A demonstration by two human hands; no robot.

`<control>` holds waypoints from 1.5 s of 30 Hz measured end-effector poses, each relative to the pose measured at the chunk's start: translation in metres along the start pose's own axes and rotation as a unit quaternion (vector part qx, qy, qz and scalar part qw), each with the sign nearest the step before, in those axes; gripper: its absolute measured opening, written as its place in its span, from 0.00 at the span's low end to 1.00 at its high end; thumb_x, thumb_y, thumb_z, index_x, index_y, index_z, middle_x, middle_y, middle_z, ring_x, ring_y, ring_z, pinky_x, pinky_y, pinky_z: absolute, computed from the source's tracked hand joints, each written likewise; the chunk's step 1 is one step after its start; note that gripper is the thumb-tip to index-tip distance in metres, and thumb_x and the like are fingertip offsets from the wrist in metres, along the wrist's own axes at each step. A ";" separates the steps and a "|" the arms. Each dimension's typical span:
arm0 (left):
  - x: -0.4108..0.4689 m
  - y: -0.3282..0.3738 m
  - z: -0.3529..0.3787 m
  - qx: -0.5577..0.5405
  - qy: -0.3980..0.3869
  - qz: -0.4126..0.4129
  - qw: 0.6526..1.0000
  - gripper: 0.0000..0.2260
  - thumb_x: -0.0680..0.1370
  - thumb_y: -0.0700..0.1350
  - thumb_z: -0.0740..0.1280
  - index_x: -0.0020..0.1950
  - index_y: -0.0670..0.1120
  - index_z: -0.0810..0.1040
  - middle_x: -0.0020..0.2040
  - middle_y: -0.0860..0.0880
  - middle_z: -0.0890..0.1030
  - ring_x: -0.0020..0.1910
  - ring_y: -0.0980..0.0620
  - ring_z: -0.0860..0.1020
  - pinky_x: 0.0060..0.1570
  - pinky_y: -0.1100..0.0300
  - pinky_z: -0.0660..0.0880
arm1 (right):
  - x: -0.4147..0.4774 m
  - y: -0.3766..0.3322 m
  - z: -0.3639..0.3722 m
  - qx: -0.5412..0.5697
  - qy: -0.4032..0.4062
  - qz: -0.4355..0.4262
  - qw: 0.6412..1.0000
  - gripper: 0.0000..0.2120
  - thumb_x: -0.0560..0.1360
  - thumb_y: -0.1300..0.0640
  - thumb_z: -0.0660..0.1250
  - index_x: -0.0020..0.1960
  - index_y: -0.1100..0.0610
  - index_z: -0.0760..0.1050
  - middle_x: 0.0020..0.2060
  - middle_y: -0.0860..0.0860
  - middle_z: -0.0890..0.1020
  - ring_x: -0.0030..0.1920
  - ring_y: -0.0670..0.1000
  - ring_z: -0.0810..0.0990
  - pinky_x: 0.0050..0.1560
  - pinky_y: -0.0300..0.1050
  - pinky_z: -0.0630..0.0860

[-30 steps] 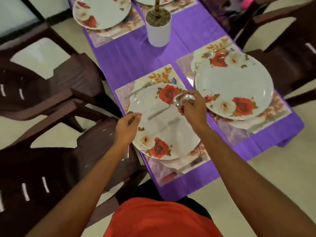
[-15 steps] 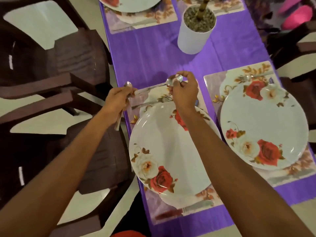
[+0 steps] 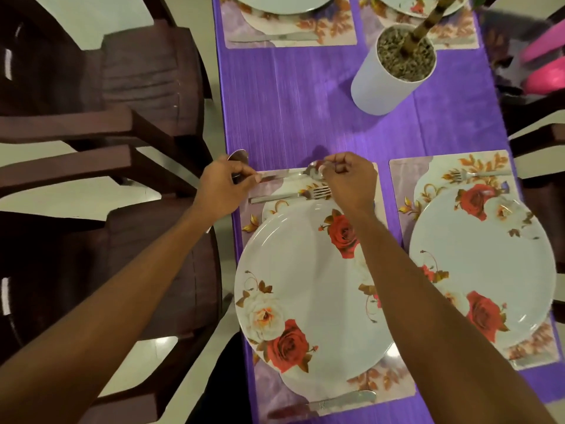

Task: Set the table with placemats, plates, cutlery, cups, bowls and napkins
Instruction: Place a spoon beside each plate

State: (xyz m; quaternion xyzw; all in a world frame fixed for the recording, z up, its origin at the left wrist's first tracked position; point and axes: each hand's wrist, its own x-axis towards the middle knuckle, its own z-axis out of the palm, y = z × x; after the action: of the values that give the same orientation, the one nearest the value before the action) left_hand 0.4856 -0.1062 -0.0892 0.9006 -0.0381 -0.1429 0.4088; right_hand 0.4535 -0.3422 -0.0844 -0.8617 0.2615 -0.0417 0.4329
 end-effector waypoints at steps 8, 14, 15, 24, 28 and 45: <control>-0.002 -0.009 0.003 -0.004 0.004 0.032 0.999 0.07 0.77 0.46 0.72 0.54 0.47 0.85 0.49 0.52 0.79 0.47 0.55 0.75 0.48 0.62 0.74 | 0.002 0.009 0.000 -0.012 -0.036 -0.011 0.999 0.10 0.74 0.58 0.75 0.54 0.55 0.86 0.44 0.48 0.87 0.43 0.44 0.84 0.52 0.42 0.82; -0.005 -0.008 0.002 -0.011 0.012 0.034 0.999 0.07 0.77 0.45 0.72 0.54 0.46 0.85 0.49 0.52 0.79 0.47 0.55 0.75 0.51 0.59 0.76 | 0.003 0.010 -0.002 -0.034 -0.064 -0.033 0.997 0.11 0.74 0.55 0.75 0.56 0.55 0.85 0.45 0.48 0.87 0.43 0.43 0.83 0.50 0.36 0.80; -0.005 -0.006 0.002 -0.012 0.014 0.030 0.999 0.07 0.77 0.45 0.72 0.54 0.46 0.85 0.49 0.52 0.79 0.47 0.55 0.75 0.52 0.59 0.77 | 0.004 0.010 -0.004 -0.040 -0.072 -0.039 0.996 0.11 0.75 0.54 0.75 0.56 0.55 0.85 0.44 0.47 0.86 0.42 0.42 0.82 0.48 0.32 0.78; -0.051 0.040 -0.030 -0.077 0.079 0.032 0.993 0.14 0.82 0.35 0.60 0.59 0.48 0.81 0.56 0.47 0.80 0.47 0.52 0.82 0.46 0.58 0.82 | -0.046 -0.005 -0.061 0.089 -0.031 -0.021 0.995 0.06 0.78 0.56 0.70 0.53 0.54 0.84 0.41 0.43 0.84 0.39 0.39 0.80 0.44 0.35 0.77; -0.093 0.098 0.001 -0.154 0.053 0.079 0.984 0.21 0.83 0.32 0.56 0.69 0.50 0.76 0.51 0.44 0.81 0.42 0.52 0.85 0.38 0.55 0.82 | -0.116 0.004 -0.082 0.225 -0.147 0.016 0.963 0.06 0.80 0.60 0.69 0.54 0.55 0.83 0.40 0.47 0.84 0.38 0.43 0.80 0.41 0.35 0.75; -0.189 0.309 0.302 -0.344 0.007 -0.132 0.930 0.06 0.79 0.34 0.67 0.46 0.42 0.82 0.41 0.45 0.85 0.37 0.50 0.81 0.38 0.61 0.79 | -0.081 0.222 -0.378 0.252 -0.079 0.117 0.957 0.09 0.75 0.68 0.71 0.43 0.55 0.84 0.30 0.45 0.83 0.31 0.42 0.76 0.37 0.38 0.72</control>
State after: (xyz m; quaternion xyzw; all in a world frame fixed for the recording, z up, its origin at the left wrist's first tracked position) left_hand 0.2327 -0.4951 -0.0039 0.7027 0.1349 -0.1939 0.6712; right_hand 0.1790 -0.6849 -0.0070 -0.6885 0.3065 0.0132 0.6572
